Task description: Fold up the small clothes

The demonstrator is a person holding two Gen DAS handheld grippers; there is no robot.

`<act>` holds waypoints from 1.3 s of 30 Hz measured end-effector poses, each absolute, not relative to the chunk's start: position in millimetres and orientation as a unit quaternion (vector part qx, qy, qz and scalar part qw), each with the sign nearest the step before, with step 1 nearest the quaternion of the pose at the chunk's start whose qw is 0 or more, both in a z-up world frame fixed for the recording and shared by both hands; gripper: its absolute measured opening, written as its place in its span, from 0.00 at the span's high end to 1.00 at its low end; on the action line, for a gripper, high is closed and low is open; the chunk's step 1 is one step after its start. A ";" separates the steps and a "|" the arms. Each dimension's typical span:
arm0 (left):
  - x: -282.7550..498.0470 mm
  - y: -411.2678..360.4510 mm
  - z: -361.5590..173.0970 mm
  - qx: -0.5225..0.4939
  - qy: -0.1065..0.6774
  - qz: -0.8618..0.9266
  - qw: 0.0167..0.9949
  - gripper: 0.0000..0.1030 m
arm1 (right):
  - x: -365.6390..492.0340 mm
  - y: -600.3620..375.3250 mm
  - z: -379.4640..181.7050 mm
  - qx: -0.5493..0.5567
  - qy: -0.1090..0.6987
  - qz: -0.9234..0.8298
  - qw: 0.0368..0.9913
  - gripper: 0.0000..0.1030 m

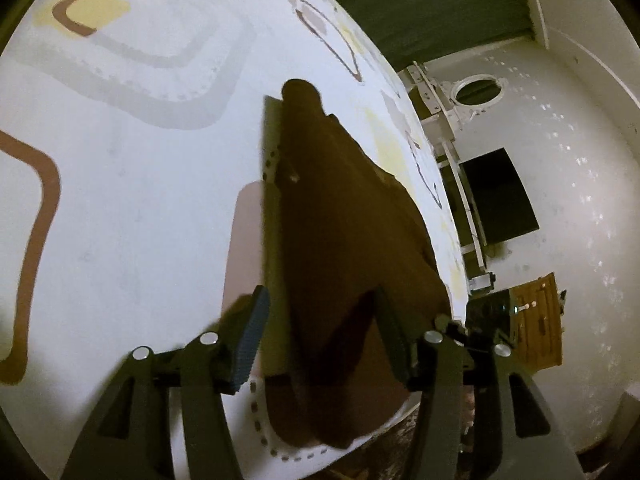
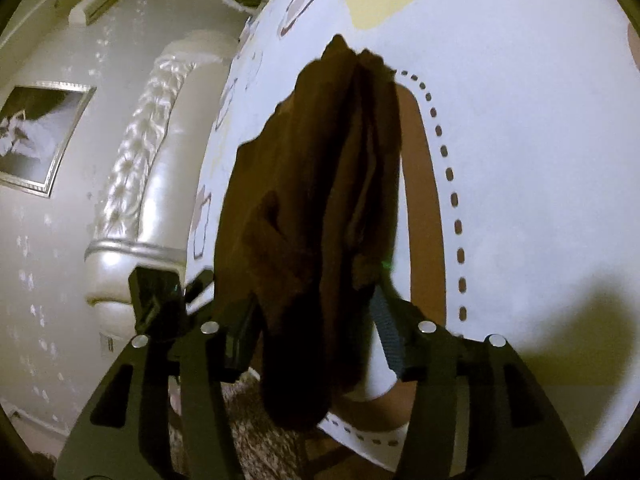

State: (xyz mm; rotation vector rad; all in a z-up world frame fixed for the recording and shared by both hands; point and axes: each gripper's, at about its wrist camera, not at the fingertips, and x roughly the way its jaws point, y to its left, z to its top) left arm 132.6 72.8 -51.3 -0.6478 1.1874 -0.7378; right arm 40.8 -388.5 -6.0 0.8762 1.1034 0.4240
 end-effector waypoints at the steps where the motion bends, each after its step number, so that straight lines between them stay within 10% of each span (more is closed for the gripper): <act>1: 135.0 72.4 -53.6 -0.295 0.538 -0.332 0.717 0.47 | 38.7 -390.6 -4.6 0.392 0.505 0.189 0.745 0.47; 19: 144.0 70.7 -52.6 -0.280 0.540 -0.332 0.721 0.44 | 50.7 -406.6 -8.5 0.428 0.463 0.163 0.759 0.43; 25: 143.6 71.6 -51.5 -0.260 0.543 -0.332 0.726 0.44 | 55.4 -411.8 -6.4 0.392 0.475 0.126 0.778 0.58; 39: 208.3 58.9 -47.9 -0.260 0.535 -0.328 0.734 0.40 | 128.3 -429.4 -11.4 0.452 0.442 0.165 0.757 0.37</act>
